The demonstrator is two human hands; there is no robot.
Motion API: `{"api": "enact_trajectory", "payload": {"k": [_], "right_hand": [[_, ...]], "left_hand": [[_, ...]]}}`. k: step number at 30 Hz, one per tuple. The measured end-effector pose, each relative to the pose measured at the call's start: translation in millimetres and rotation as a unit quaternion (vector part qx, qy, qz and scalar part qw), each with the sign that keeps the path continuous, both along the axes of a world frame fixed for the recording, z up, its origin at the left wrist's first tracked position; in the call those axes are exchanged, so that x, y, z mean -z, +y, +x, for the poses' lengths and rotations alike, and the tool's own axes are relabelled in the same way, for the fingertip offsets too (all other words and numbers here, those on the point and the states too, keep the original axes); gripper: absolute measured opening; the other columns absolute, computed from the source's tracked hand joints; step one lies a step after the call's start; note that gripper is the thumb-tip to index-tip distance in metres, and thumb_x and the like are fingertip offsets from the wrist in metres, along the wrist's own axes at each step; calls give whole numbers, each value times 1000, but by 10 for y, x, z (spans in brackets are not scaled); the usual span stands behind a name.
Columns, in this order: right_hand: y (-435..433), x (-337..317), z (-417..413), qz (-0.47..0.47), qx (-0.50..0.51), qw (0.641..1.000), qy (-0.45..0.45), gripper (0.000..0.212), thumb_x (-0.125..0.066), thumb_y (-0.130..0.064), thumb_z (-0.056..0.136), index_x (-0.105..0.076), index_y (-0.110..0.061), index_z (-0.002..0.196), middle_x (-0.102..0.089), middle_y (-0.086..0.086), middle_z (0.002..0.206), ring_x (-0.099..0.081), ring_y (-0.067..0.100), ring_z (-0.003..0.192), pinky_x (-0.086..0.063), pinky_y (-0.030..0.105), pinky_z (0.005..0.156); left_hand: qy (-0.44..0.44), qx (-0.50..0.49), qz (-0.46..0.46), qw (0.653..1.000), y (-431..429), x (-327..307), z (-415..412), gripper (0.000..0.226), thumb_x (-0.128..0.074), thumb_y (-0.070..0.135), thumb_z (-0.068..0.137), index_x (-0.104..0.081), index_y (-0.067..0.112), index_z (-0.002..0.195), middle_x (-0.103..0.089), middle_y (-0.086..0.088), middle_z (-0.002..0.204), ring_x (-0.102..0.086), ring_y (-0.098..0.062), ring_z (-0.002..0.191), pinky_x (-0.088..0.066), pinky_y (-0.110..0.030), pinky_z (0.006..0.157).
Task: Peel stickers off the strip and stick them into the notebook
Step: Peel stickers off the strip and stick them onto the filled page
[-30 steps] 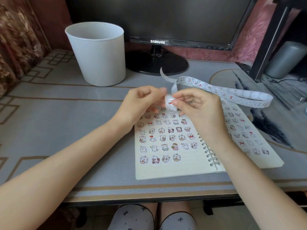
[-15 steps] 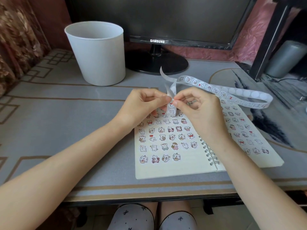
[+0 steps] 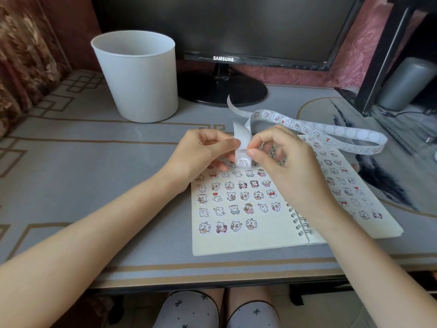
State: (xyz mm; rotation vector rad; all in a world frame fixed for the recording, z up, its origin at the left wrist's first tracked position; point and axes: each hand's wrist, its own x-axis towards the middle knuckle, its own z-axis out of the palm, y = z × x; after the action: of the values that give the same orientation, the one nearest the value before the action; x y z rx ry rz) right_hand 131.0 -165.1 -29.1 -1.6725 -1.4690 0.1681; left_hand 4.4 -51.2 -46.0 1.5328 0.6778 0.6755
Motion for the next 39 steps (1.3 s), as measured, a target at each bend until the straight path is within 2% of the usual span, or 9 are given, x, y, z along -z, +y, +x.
{"api": "enact_trajectory", "payload": {"k": [2, 4, 5, 9, 13, 15, 28, 34, 39], "right_hand": [[-68, -67, -23, -20, -14, 996, 83, 9, -68, -8, 83, -65, -17, 81, -64, -6, 74, -54, 1, 62, -43, 15, 62], [-155, -137, -14, -58, -22, 987, 152, 8, -69, -4, 81, -66, -12, 82, -68, 1, 77, -60, 9, 68, -49, 28, 69], [-209, -176, 2, -88, -24, 981, 172, 7, -69, -3, 80, -67, -9, 82, -69, 4, 77, -61, 11, 69, -50, 29, 69], [-439, -252, 56, -221, -51, 950, 215, 5, -73, -10, 76, -70, -8, 80, -67, -3, 65, -58, 3, 57, -47, 12, 57], [-557, -197, 45, -271, -37, 941, 202, 6, -77, -12, 74, -71, -12, 74, -70, -2, 67, -59, 2, 58, -44, 11, 52], [-575, -178, 32, -282, -33, 939, 194, 6, -78, -14, 72, -72, -14, 73, -70, -2, 67, -60, 3, 60, -43, 10, 53], [-580, -108, -55, -277, 4, 954, 117, 8, -76, -21, 73, -70, -19, 68, -59, -13, 53, -46, -2, 48, -35, 10, 49], [-593, -103, -58, -271, 13, 956, 113, 7, -76, -26, 72, -71, -21, 68, -66, -7, 61, -51, 0, 53, -41, 16, 55], [-595, -120, -71, -270, 11, 953, 134, 7, -76, -24, 73, -71, -20, 69, -66, -10, 60, -52, -4, 52, -37, 8, 48]], "left_hand": [[5, 0, 1, 1000, -14, -5, 5, 12, -66, 12, 87, -68, 3, 78, -66, 4, 60, -60, -7, 55, -49, -17, 52], [9, -2, 0, 1000, -25, -4, 12, 13, -66, 11, 87, -67, 6, 75, -66, 4, 59, -59, -5, 50, -48, -15, 50], [11, -3, 1, 1000, -24, 1, 12, 13, -66, 11, 87, -67, 6, 74, -66, 4, 59, -60, -6, 51, -49, -15, 50], [22, -7, 12, 1000, -23, 10, 9, 13, -67, 13, 87, -69, 5, 76, -68, 4, 61, -61, -7, 54, -50, -16, 51], [35, -12, 22, 999, -16, 28, 12, 17, -67, 15, 87, -69, -2, 84, -71, -9, 73, -63, -24, 67, -54, -22, 57], [38, -12, 23, 999, -9, 31, 10, 17, -67, 16, 87, -70, 0, 83, -71, -8, 72, -63, -27, 68, -54, -23, 59], [73, -19, 43, 996, -9, 28, 2, 17, -66, 21, 88, -69, 10, 75, -69, 4, 64, -60, -17, 54, -53, -25, 61], [78, -20, 48, 996, -13, 28, 3, 18, -66, 21, 88, -69, 13, 73, -69, 3, 65, -61, -16, 54, -53, -23, 61], [78, -23, 51, 995, -13, 34, 8, 18, -67, 20, 88, -69, 9, 74, -70, 0, 66, -60, -15, 53, -52, -20, 58]]}}
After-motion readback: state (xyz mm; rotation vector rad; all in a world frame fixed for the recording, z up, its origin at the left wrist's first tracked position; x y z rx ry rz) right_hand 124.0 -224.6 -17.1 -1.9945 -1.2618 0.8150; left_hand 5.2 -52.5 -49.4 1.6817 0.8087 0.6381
